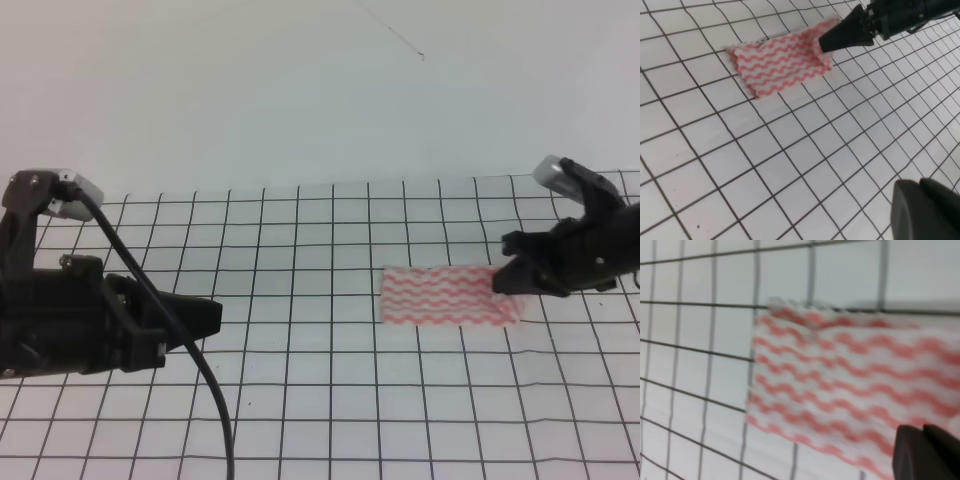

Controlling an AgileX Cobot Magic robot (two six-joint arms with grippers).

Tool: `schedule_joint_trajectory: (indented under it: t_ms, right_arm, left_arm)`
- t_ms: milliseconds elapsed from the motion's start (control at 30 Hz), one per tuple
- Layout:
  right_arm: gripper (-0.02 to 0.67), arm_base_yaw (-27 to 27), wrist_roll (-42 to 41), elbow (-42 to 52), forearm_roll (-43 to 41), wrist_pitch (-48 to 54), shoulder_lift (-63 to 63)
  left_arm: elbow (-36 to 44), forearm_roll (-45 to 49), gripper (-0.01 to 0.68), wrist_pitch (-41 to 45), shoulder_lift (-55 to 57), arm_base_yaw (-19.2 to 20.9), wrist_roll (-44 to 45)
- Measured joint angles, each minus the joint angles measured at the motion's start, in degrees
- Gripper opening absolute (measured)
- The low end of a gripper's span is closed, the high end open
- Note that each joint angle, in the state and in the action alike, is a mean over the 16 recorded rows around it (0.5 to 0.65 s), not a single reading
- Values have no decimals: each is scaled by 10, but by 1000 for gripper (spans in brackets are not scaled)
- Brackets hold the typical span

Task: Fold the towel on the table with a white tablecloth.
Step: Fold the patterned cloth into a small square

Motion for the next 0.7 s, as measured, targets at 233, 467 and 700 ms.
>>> schedule_joint_trajectory:
  t_ms: [233,467,700]
  right_arm:
    - [8,44,-2,-53,4,12,39]
    - [8,86,1,-102,10,22,80]
    - [8,113,0,-137,22,21,97]
  left_arm:
    - [0,0,-1,2,0,0,2]
    - [0,0,-1,4,0,0,4]
    - [0,0,-1,6,0,0,5]
